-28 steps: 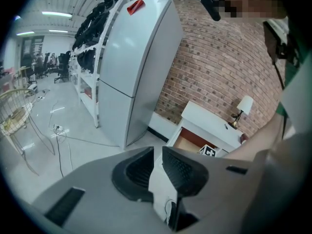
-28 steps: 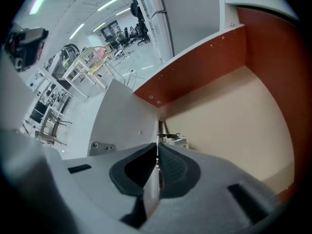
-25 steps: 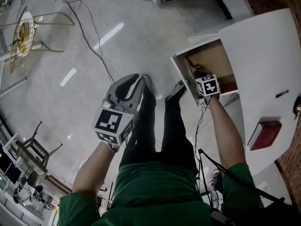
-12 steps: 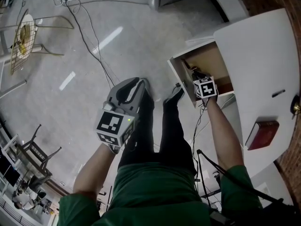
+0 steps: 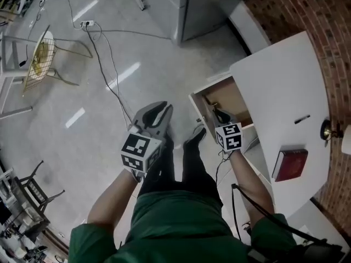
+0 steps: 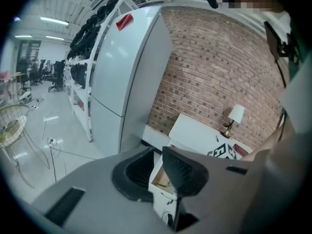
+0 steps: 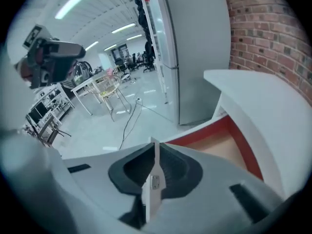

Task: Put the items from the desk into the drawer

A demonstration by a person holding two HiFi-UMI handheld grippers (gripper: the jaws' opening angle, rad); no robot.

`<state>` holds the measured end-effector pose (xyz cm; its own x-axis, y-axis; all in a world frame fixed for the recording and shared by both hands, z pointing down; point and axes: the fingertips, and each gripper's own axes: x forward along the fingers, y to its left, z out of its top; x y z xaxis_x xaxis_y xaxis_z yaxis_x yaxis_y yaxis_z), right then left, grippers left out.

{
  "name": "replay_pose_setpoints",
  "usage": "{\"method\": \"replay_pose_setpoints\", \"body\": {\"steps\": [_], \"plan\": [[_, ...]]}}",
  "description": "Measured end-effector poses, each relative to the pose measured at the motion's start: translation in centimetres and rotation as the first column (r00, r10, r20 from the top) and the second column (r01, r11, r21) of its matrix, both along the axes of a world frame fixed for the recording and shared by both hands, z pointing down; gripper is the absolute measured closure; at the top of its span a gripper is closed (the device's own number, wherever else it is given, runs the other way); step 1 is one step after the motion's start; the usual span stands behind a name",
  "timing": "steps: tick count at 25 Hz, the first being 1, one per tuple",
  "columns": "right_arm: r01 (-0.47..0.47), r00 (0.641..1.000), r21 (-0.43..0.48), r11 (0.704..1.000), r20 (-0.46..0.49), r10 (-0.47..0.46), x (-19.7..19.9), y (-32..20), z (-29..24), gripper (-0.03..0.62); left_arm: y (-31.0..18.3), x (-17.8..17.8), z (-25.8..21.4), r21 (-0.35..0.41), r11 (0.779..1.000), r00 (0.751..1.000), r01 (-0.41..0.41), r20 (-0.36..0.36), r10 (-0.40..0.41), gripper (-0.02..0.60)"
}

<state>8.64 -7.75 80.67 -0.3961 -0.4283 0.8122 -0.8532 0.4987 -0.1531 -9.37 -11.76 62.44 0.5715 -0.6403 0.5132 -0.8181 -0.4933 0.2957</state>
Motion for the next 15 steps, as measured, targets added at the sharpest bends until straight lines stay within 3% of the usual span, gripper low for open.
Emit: {"method": "replay_pose_setpoints", "body": {"steps": [8, 11, 15], "plan": [[0.018, 0.999, 0.221, 0.975, 0.040, -0.027, -1.2, -4.6, -12.9, 0.570, -1.1, -0.6, -6.5, 0.062, 0.997, 0.999, 0.043, -0.036, -0.040, 0.531], [0.020, 0.997, 0.320, 0.947, 0.061, -0.042, -1.7, -6.4, -18.1, 0.580, -2.3, -1.0, -9.1, 0.122, 0.991, 0.999, 0.049, -0.028, -0.046, 0.531], [0.013, 0.995, 0.467, 0.884, 0.084, -0.060, -2.2, -9.2, -25.7, 0.586, -4.7, -1.1, -13.7, 0.230, 0.971, 0.997, 0.068, -0.038, -0.061, 0.531]]}}
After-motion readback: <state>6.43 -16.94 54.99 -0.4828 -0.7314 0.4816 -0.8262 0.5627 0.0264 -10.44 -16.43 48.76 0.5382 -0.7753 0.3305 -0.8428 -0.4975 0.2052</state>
